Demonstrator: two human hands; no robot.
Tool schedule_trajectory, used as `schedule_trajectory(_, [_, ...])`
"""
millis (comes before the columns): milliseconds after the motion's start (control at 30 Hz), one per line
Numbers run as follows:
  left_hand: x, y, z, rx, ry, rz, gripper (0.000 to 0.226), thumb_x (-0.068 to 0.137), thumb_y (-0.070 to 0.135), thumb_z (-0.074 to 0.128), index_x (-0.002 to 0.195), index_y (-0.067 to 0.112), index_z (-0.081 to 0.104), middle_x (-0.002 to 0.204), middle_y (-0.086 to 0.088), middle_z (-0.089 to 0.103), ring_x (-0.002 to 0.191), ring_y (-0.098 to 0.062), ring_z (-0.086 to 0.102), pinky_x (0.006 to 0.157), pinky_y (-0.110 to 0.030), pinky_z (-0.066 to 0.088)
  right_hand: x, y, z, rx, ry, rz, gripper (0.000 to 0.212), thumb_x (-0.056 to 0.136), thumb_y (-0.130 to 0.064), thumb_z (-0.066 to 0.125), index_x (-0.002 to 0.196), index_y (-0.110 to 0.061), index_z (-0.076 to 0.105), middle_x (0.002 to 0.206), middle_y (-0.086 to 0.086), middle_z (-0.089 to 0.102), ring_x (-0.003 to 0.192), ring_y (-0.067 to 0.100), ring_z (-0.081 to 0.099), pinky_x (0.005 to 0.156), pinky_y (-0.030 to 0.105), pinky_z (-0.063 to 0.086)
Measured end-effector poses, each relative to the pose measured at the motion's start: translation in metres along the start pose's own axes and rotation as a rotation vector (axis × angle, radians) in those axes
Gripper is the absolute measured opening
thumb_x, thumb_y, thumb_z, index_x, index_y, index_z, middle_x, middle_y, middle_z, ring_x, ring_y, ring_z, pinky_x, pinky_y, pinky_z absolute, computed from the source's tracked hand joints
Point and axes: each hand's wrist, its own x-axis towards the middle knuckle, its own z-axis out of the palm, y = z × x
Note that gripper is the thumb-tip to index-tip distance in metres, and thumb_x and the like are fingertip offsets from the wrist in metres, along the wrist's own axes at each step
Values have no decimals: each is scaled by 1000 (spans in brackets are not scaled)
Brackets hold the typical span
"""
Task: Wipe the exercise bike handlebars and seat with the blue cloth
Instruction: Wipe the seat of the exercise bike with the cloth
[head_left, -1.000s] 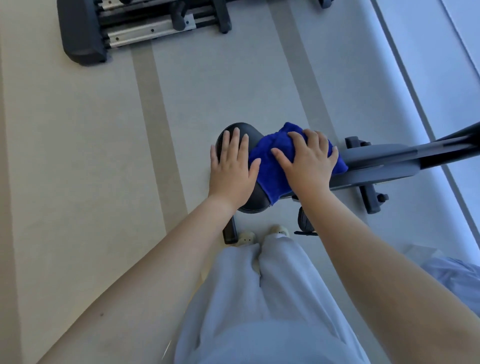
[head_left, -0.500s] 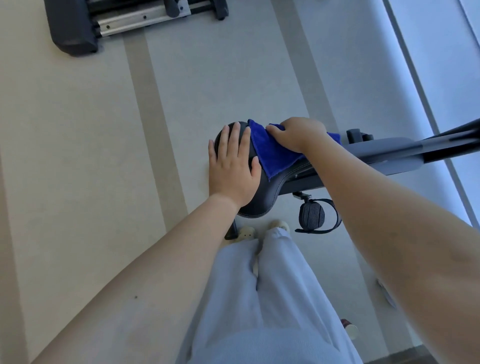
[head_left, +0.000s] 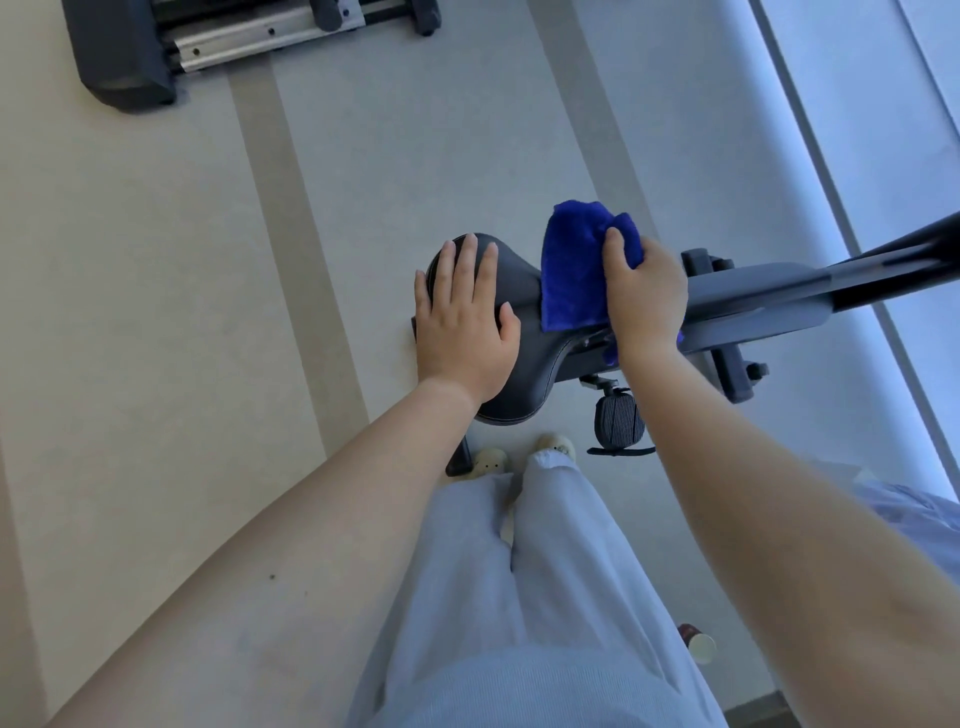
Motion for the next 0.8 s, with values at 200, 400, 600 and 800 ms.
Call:
schedule_trajectory(200, [1, -1, 3, 1, 21, -2, 63, 90, 33, 28, 151, 16, 25, 159, -7, 22, 148, -26, 15, 118, -50, 11, -27, -10, 9, 341, 222, 299, 37, 91, -49, 49, 114, -20, 55, 109, -2, 50, 97, 21, 57, 81, 33, 48])
schedule_trajectory(400, [1, 0, 2, 5, 18, 5, 65, 89, 34, 26, 150, 14, 28, 158, -9, 24, 147, -28, 18, 117, -51, 15, -63, -18, 9, 471, 24, 573, 72, 97, -52, 36, 152, -19, 4, 150, 13, 30, 129, 32, 43, 94, 39, 37])
schedule_trajectory(600, [1, 2, -2, 0, 15, 13, 69, 86, 35, 16, 150, 13, 27, 158, -10, 23, 147, -27, 17, 118, -51, 15, -107, -10, 6, 373, -281, 483, 57, 102, -43, 27, 149, -14, 16, 145, 8, 40, 130, 27, 41, 90, 29, 29])
schedule_trajectory(800, [-1, 0, -1, 2, 10, 23, 69, 84, 31, 16, 151, 14, 24, 159, -10, 21, 147, -27, 15, 118, -51, 14, -123, -4, 10, 415, -336, 470, 57, 102, -43, 29, 149, -12, 16, 144, 4, 41, 128, 21, 42, 90, 25, 28])
